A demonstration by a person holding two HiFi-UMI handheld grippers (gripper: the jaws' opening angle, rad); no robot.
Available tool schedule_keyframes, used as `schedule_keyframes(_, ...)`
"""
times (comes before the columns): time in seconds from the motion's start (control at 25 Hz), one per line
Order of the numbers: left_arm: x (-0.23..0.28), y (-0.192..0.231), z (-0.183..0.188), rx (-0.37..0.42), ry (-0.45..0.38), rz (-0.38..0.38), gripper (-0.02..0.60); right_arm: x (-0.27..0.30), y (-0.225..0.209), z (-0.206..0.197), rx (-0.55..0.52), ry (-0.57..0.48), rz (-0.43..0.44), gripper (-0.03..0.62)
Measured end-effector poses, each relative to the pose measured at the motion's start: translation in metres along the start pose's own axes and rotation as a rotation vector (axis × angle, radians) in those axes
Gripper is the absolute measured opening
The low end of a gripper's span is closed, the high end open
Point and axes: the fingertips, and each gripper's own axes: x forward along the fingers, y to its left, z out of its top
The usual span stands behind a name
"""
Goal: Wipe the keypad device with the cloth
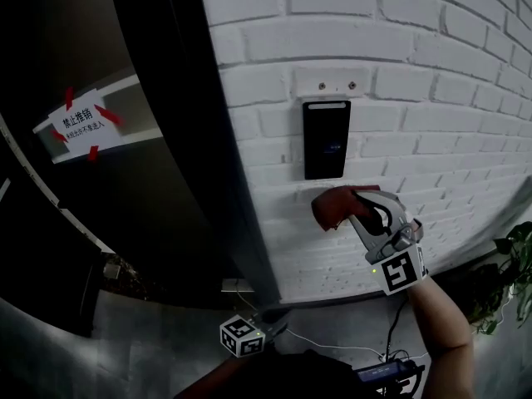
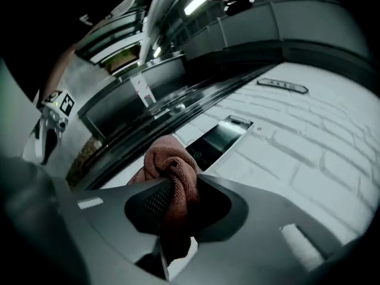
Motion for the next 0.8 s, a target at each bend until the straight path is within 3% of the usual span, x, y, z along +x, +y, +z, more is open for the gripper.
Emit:
schedule_keyframes(0.08,0.002,-0.004,0.002,0.002,-0.005,0.001,0.004,-0.015,0.028,-0.022,0.173,0.005,0.085,0.086)
schedule_keyframes(0.24,0.001,-0.006,0.003,-0.003,-0.026,0.024,0.004,-0.066,0.114,-0.084,0.649,0.0,0.251,0.086)
schedule_keyframes(0.36,-0.008,-0.005,-0.01,-0.038,-0.02,0.076,0.005,-0.103,0.179,-0.115,0.927,0.008,0.313,0.086)
schedule_keyframes(0.6,-0.02,-0.012,-0.038,-0.083,-0.002,0.124,0.003,-0.155,0.285,-0.14,1.079,0.136,0.424,0.086)
schedule_keyframes(0.8,-0.028,-0.024,-0.047,-0.077,0.006,0.101,0.005,-0.181,0.331,-0.125,1.214,0.171,0.398,0.086)
